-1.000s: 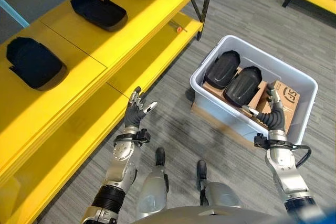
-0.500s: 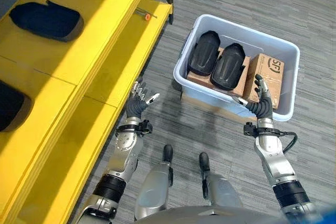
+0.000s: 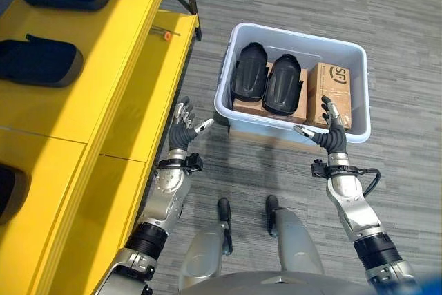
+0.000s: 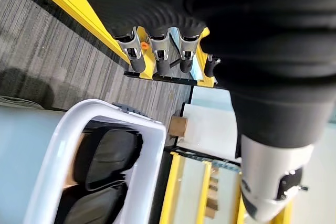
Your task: Move parts from the plastic box to the shelf.
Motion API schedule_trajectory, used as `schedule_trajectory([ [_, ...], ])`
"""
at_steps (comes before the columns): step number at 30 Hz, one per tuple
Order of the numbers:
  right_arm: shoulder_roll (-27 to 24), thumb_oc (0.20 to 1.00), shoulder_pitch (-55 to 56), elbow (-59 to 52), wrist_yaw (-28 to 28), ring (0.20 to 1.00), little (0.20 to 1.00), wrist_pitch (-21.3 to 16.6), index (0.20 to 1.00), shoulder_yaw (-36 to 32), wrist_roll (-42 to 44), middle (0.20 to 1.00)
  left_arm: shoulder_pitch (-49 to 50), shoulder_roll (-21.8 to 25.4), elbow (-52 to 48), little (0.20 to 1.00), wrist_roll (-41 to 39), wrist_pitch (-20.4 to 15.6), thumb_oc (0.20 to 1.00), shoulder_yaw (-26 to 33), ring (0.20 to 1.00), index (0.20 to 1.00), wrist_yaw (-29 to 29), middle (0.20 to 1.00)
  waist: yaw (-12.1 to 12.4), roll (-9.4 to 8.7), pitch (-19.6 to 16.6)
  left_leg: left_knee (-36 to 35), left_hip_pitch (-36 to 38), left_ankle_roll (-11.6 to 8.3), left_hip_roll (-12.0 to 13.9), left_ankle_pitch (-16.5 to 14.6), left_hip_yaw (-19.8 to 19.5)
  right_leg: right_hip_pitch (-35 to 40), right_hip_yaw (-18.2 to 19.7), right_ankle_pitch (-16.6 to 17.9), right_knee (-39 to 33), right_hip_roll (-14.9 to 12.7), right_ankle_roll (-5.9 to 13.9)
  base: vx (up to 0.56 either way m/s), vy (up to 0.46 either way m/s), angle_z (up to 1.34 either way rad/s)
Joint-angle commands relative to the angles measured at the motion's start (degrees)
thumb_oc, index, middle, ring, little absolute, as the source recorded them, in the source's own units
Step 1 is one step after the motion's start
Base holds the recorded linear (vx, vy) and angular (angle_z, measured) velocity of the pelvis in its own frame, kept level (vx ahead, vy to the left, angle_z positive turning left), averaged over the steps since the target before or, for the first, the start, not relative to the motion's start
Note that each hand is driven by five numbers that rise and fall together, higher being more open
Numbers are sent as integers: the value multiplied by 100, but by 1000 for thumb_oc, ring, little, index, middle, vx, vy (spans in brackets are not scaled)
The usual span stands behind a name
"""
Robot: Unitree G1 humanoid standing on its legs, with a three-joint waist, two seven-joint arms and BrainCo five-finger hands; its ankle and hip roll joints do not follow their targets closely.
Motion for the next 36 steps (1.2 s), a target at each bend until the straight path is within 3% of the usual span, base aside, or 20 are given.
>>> schedule_trajectory([
  [1, -56, 1000, -167, -222, -171, 1000, 1000, -178, 1000, -367, -123, 1000, -190, 36, -309, 1000, 91, -278, 1000, 20, 1000, 1000, 42, 1000, -178, 2, 270, -287, 583, -410, -9, -65, -724, 155, -52, 955, -907, 6, 131, 148, -64, -20],
  [3, -101, 1000, -50, -284, -189, 1000, 1000, -203, 1000, -438, -145, 1000, -202, -45, -288, 1000, 154, -245, 1000, -38, 1000, 1000, -8, 1000, -213, -89, 217, -272, 705, -435, -112, -185, -863, 419, 64, 1119, -1059, 60, 112, 206, -129, 16],
  [7, -217, 1000, -14, -274, -227, 1000, 1000, -232, 1000, -518, -137, 1000, -240, -189, -218, 1000, 92, -249, 1000, -118, 1000, 1000, -35, 1000, -248, -52, 89, -241, 691, -503, -55, -237, -971, 547, -122, 1052, -977, 94, -2, 135, -121, 81],
  [13, -306, 1000, -86, -173, -347, 1000, 1000, -246, 1000, -580, -77, 1000, -410, -278, -196, 1000, 51, -192, 1000, -238, 1000, 1000, 14, 1000, -288, 25, -53, -306, 725, -653, 125, -209, -1144, 748, -390, 774, -865, 182, -131, 100, -125, 18],
  [26, -341, 1000, 39, -186, -305, 1000, 1000, -230, 1000, -681, -58, 1000, -451, -260, -147, 1000, 143, -110, 1000, -223, 1000, 1000, 38, 1000, -355, 167, -172, -185, 985, -778, 318, -307, -1109, 744, -460, 188, -188, 254, -312, 52, -53, 11],
  [27, -408, 1000, -11, -221, -313, 1000, 1000, -287, 1000, -653, -32, 1000, -398, -268, -182, 1000, 38, -140, 1000, -136, 1000, 1000, 33, 1000, -265, 61, -39, 1497, 381, -1036, 348, 323, -1168, 1125, -371, 55, -316, 394, -534, 21, -223, 4],
  [28, -462, 1000, -26, -242, -311, 1000, 1000, -314, 1000, -650, -27, 1000, -413, -278, -202, 1000, 2, -157, 1000, -128, 1000, 1000, 39, 1000, -180, -23, 58, 2121, 57, -1075, 209, 517, -1320, 1214, -348, 30, -326, 374, -610, 0, -219, 3],
  [30, -479, 1000, -23, -263, -330, 1000, 1000, -339, 1000, -641, -42, 1000, -421, -288, -224, 1000, 8, -153, 1000, -120, 1000, 1000, 60, 1000, -154, -59, 111, 2389, -121, -1050, 154, 514, -1422, 1274, -337, -46, -307, 381, -649, 2, -69, 11],
  [31, -508, 1000, -19, -222, -424, 1000, 1000, -360, 1000, -677, -38, 1000, -445, -302, -236, 1000, -26, -138, 1000, -127, 1000, 1000, 72, 1000, -159, -150, 177, 2174, -572, -967, 499, 541, -1360, 1366, -327, -103, -283, 301, -619, 181, 84, -4],
  [32, -481, 1000, 87, -238, -568, 1000, 1000, -327, 1000, -775, -19, 1000, -462, -310, -225, 1000, -56, -122, 1000, -169, 1000, 1000, 45, 1000, -235, -117, 110, 815, -635, -970, 1383, 853, -991, 1471, -376, -234, -231, 256, -515, 188, 78, 10],
  [34, -485, 1000, 134, -252, -561, 1000, 1000, -305, 1000, -769, -24, 1000, -465, -301, -219, 1000, -48, -133, 1000, -184, 1000, 1000, 49, 1000, -157, -114, 123, 358, -481, -1029, 1406, 1065, -990, 1472, -283, -260, -192, 263, -505, 217, 206, 32],
  [35, -498, 1000, 137, -263, -625, 1000, 1000, -291, 1000, -798, -109, 1000, -461, -267, -246, 1000, 12, -154, 1000, -156, 1000, 1000, 133, 1000, -50, 35, 77, -351, -552, -1266, 1504, 1531, -1346, 1540, -62, -371, -115, 282, -382, 225, 273, -19],
  [36, -499, 1000, 140, -266, -624, 1000, 1000, -289, 1000, -798, -109, 1000, -461, -269, -244, 1000, 11, -155, 1000, -156, 1000, 1000, 132, 1000, -39, 34, 81, -357, -537, -1267, 1509, 1529, -1332, 1539, -50, -375, -107, 283, -383, 216, 351, -66],
])
